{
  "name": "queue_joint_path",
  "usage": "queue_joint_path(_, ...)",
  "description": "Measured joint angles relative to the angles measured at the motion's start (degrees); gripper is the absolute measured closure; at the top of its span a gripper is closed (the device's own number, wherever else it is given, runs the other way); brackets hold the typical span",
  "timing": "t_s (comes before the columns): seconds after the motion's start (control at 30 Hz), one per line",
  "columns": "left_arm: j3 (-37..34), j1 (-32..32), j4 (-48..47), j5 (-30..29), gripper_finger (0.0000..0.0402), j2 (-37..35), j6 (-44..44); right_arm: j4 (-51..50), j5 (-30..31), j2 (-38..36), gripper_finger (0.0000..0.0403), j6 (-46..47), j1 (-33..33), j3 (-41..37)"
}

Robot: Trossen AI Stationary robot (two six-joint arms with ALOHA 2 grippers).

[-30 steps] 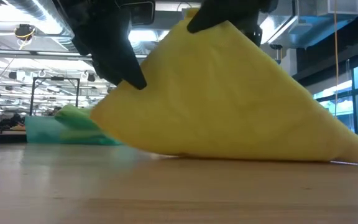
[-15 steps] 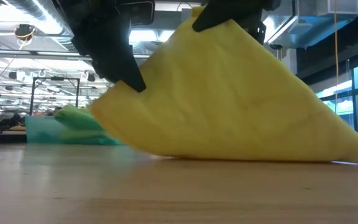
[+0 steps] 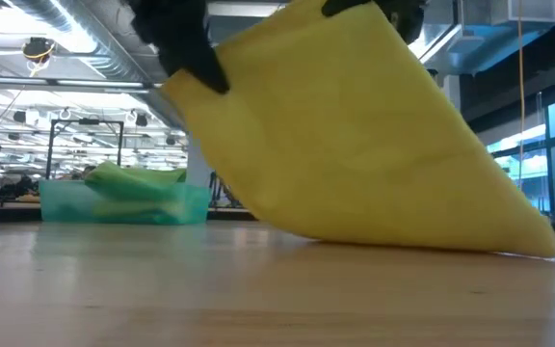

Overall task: Fold microfiber towels
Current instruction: Fold the yellow microfiber cloth

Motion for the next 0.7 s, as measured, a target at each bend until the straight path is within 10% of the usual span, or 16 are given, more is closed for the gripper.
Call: queue_joint_path(0.7,0.41,19.62,-5.72,-2.53,0.0401,-18.63,12.48,-0.05,-4.88,-2.50,0.0392,-34.09,-18.26,9.62)
